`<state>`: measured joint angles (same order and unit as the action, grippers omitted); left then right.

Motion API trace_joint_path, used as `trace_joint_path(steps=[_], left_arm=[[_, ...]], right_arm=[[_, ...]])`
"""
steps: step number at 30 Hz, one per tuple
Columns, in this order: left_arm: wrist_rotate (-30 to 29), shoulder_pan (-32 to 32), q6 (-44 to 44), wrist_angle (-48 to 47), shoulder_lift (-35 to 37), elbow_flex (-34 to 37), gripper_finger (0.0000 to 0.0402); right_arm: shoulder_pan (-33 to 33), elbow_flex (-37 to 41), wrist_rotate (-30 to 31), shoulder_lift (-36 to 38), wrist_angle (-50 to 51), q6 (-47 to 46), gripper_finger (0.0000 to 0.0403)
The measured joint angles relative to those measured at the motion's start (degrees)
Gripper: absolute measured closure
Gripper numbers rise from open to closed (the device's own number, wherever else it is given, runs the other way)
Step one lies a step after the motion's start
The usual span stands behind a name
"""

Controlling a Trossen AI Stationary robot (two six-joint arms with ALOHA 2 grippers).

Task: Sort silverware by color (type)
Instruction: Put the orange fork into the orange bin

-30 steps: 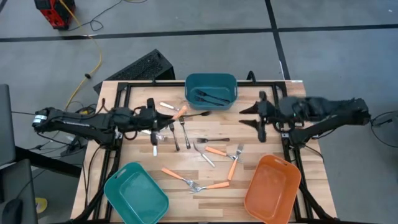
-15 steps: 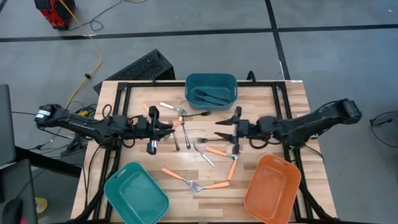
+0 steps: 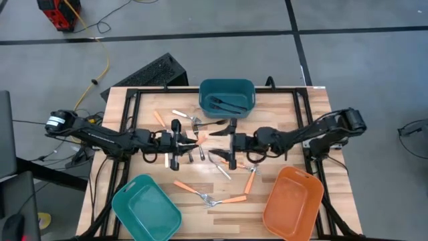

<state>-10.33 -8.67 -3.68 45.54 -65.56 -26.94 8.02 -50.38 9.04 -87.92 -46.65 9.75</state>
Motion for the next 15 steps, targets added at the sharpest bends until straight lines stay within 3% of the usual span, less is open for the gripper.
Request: trace_joint_path(steps=[7,15], left_arm=[[0.9,0.0,-1.2,3.0,-2.7,0.0,0.0383],[1.0,0.0,-1.2,2.9,-3.1,0.0,0.0383]], right_arm=[[-1.9,-6.7,-7.0,-4.7,4.4,-0.6,0.0094],[-1.9,-10.5,-7.6,-6.9,8.9,1.1,0.0104]])
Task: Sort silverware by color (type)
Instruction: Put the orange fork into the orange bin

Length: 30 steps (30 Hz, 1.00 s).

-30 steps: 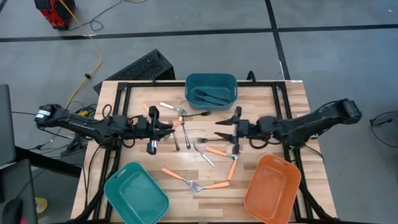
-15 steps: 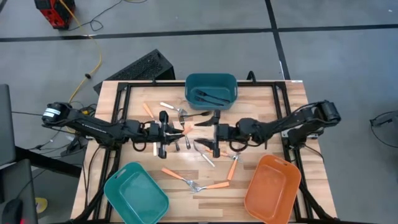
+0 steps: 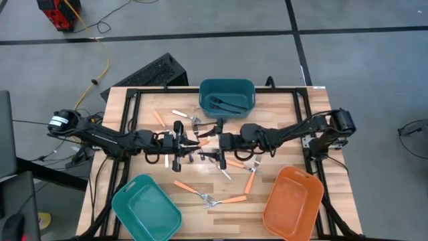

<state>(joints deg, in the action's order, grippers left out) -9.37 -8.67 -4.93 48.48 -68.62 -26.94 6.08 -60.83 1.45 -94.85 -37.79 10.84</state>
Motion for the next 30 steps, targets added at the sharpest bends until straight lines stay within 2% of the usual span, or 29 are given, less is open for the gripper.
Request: trace_joint_path(steps=[5,7,11,22,30], left_arm=[[0.0,0.0,0.0,-0.1,0.0,0.0,0.0383],[0.0,0.0,0.0,0.2,0.0,0.0,0.0383],[0.0,0.0,0.0,-0.2,0.0,0.0,0.0383],[-0.1,0.0,1.1,-0.3,0.0,0.0,0.0375],[-0.2,0.0,1.6,-1.4,0.0,0.0,0.0324]], right_arm=[[0.0,-0.2,0.0,0.0,0.1,0.1,0.0153],[-0.2,-0.2,0.2,0.0,0.9,-0.4,0.0196],[-1.0,-0.2,0.0,0.1,2.0,-2.2,0.032],[-0.9,-0.2,0.2,0.1,2.2,-4.2,0.0321],[-0.9,-0.2,1.6,0.5,2.6,-4.4,0.0321]])
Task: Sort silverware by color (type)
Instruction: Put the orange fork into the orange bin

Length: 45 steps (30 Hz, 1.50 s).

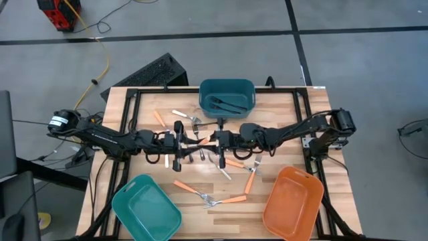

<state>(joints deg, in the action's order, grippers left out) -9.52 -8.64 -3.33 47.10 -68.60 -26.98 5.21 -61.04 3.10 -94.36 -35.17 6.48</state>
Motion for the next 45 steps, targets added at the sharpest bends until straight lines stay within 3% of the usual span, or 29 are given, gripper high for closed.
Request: trace_joint_path(steps=[7,12,17,22,25,34,45], left_arm=[[-1.4,0.0,0.4,-0.9,0.0,0.0,0.0246],[-2.8,0.0,1.0,-1.9,0.0,0.0,0.0199],[-3.3,0.0,1.1,-1.9,0.0,0.0,0.0188],[-3.3,0.0,1.2,-2.4,0.0,0.0,0.0187],[-3.3,0.0,1.8,-2.7,0.0,0.0,0.0187],[-3.3,0.0,4.0,-3.2,0.0,0.0,0.0187],[-3.3,0.0,5.1,-3.2,0.0,0.0,0.0187]], right_arm=[[0.0,-0.1,2.0,4.3,6.5,0.6,0.0321],[0.8,-0.2,9.5,12.3,23.7,1.6,0.0321],[3.8,-0.1,19.9,20.8,43.9,-1.1,0.0321],[10.3,-0.1,30.5,27.6,63.7,-10.8,0.0321],[15.6,-0.1,33.2,29.6,73.5,-16.0,0.0321],[31.5,-1.2,36.8,27.2,92.9,-33.4,0.0321],[42.5,-25.7,31.2,15.2,115.4,-52.4,0.0321]])
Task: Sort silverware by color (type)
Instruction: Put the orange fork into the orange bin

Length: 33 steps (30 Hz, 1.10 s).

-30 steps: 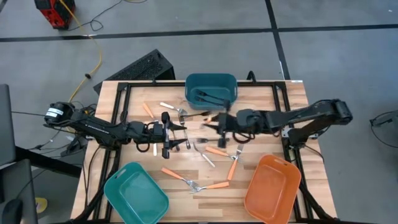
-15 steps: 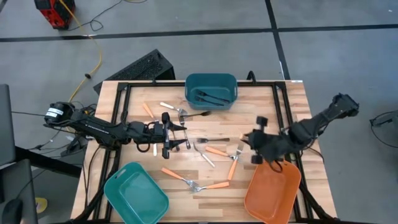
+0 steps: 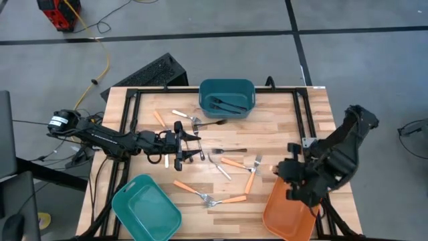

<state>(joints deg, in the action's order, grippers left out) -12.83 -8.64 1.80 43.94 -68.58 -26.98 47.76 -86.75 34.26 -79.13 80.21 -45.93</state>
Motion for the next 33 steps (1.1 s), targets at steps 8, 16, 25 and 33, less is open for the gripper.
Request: trace_joint_path(steps=[8,16,25,33], left_arm=[[-0.1,0.0,-0.1,0.0,0.0,0.0,0.0187],[-0.7,0.0,-1.0,0.0,0.0,0.0,0.0187],[-1.6,0.0,-1.1,0.1,0.0,0.0,0.0187],[-1.8,0.0,-1.6,0.1,0.0,0.0,0.0187]], right_arm=[[6.2,-4.0,-9.7,-7.7,8.4,-15.9,0.0321],[9.3,-3.9,-17.8,-19.4,8.4,-4.1,0.0321],[8.4,-3.9,-27.7,-27.6,4.7,3.7,0.0321],[8.4,-3.9,-28.6,-31.1,3.5,7.4,0.0321]])
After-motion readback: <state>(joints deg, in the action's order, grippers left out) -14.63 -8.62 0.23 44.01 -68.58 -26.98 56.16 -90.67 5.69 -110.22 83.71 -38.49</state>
